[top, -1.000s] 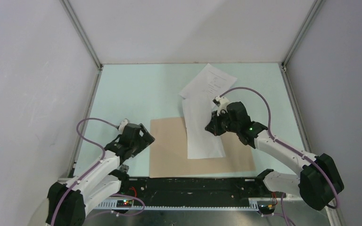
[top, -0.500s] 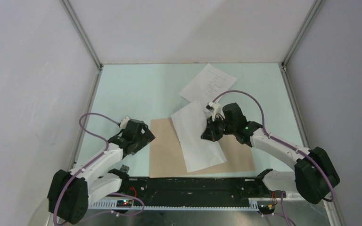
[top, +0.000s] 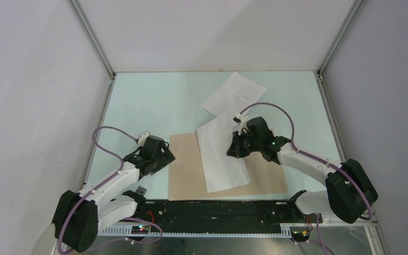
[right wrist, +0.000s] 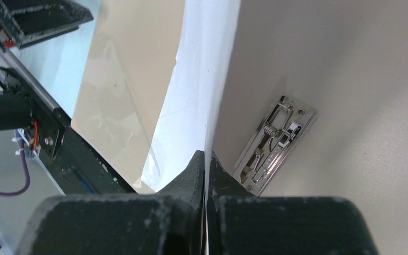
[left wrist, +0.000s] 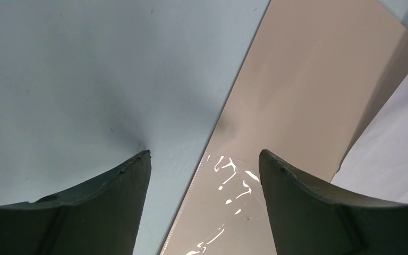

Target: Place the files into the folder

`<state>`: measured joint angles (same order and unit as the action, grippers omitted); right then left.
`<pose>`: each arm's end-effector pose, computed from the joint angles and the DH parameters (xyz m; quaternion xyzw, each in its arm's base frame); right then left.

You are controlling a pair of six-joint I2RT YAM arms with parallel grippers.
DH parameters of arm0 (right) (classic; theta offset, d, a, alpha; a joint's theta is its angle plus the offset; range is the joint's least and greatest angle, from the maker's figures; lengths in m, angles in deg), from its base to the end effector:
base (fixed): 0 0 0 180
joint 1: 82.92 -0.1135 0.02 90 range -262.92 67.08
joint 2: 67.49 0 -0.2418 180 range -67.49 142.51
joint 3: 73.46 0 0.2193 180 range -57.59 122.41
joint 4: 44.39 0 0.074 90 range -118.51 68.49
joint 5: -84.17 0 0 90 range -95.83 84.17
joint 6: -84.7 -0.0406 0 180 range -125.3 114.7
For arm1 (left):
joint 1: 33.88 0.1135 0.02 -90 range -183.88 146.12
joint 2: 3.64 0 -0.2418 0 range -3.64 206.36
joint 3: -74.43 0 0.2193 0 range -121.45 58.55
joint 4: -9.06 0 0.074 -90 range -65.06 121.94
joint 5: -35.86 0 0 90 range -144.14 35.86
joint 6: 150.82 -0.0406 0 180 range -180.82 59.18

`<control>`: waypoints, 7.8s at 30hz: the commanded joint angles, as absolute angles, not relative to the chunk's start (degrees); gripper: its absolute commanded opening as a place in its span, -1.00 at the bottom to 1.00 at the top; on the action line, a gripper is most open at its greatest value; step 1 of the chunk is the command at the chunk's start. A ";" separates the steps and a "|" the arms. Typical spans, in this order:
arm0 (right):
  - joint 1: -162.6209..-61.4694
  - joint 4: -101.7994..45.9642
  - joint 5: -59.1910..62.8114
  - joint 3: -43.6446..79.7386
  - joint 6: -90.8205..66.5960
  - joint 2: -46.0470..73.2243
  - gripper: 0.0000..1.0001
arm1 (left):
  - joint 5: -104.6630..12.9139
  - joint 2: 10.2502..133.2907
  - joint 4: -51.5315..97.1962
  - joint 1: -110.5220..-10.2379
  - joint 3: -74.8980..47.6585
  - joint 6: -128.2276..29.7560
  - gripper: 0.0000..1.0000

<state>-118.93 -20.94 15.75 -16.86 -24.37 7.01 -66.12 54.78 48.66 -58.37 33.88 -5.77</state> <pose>0.1918 0.1579 0.2053 -0.2081 0.8740 0.3383 0.2799 0.1520 -0.0600 0.1563 -0.2798 0.9133 -0.1012 0.2782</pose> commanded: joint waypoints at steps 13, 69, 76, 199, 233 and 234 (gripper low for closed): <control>-120.41 -31.32 7.48 -21.42 -35.92 8.02 -1.00 | -70.45 50.25 55.08 -68.52 37.29 6.67 -0.25; -132.72 -48.65 -0.69 -22.51 -50.59 22.80 -1.00 | -70.57 54.98 54.65 -73.01 36.93 10.37 -1.00; -134.32 -48.81 -2.87 -22.52 -51.93 23.67 -1.00 | -70.70 55.37 54.69 -73.14 36.93 10.58 -1.00; -129.78 -50.44 -0.97 -26.06 -44.44 21.28 -1.00 | -72.94 59.89 54.58 -73.90 29.30 3.20 -1.00; -130.00 -50.23 -0.74 -26.03 -44.67 21.27 -1.00 | -62.23 73.37 39.57 -60.65 29.56 -3.72 -1.00; -130.00 -49.76 -0.74 -26.03 -44.39 21.14 -1.00 | -62.44 73.62 39.59 -60.41 29.73 -3.70 -1.00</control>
